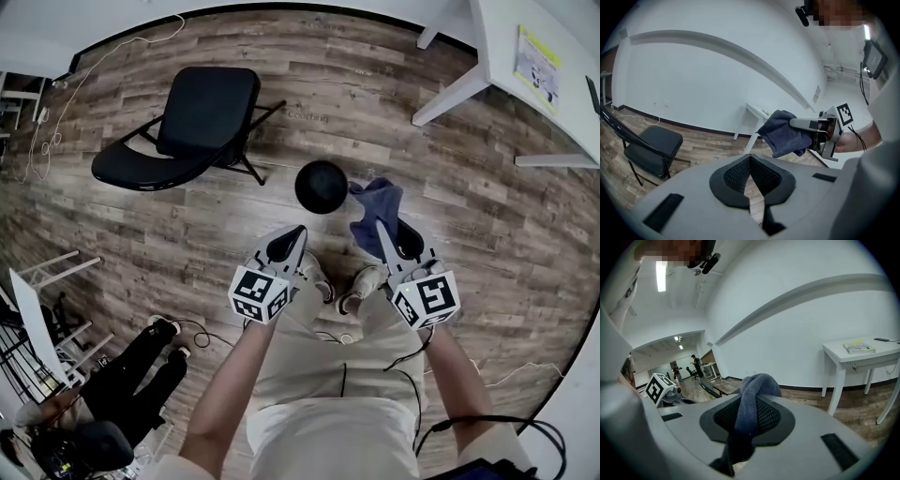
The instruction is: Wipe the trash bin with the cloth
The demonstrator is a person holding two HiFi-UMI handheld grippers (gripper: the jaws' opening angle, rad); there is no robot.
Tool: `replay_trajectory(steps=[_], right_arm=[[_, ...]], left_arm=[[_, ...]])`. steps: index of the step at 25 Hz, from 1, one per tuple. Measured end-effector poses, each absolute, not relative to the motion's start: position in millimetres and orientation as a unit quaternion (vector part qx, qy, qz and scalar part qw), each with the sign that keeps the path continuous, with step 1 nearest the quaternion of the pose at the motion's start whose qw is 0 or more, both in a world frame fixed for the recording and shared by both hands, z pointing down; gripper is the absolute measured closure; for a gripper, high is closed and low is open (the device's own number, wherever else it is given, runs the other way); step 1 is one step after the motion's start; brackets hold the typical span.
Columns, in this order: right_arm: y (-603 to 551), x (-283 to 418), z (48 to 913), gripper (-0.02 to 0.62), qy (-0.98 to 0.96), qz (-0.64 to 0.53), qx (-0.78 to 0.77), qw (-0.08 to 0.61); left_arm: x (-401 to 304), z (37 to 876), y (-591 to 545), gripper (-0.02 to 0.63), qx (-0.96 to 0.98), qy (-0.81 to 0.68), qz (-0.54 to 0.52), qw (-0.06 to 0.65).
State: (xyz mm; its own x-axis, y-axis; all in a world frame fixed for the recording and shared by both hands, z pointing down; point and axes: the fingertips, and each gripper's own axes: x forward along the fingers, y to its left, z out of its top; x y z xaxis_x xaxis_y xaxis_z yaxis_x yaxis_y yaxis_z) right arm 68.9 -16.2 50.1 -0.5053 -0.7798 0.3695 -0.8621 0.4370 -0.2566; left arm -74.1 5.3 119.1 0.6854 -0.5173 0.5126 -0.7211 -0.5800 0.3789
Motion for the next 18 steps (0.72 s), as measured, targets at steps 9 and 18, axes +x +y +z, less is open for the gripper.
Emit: replay_trajectory(steps=[9, 18], right_arm=[[-20.1, 62.3, 153.5, 0.525, -0.845, 0.211, 0.482, 0.097], [-33.2, 71.1, 294.7, 0.525, -0.844, 0.210, 0.485, 0.088]], left_arm=[[-69.9, 211.3, -1.9, 0.606, 0.872, -0.367, 0.172, 0.274], [-52.9, 330.7, 0.8, 0.606, 0.879, -0.373, 0.159, 0.250]])
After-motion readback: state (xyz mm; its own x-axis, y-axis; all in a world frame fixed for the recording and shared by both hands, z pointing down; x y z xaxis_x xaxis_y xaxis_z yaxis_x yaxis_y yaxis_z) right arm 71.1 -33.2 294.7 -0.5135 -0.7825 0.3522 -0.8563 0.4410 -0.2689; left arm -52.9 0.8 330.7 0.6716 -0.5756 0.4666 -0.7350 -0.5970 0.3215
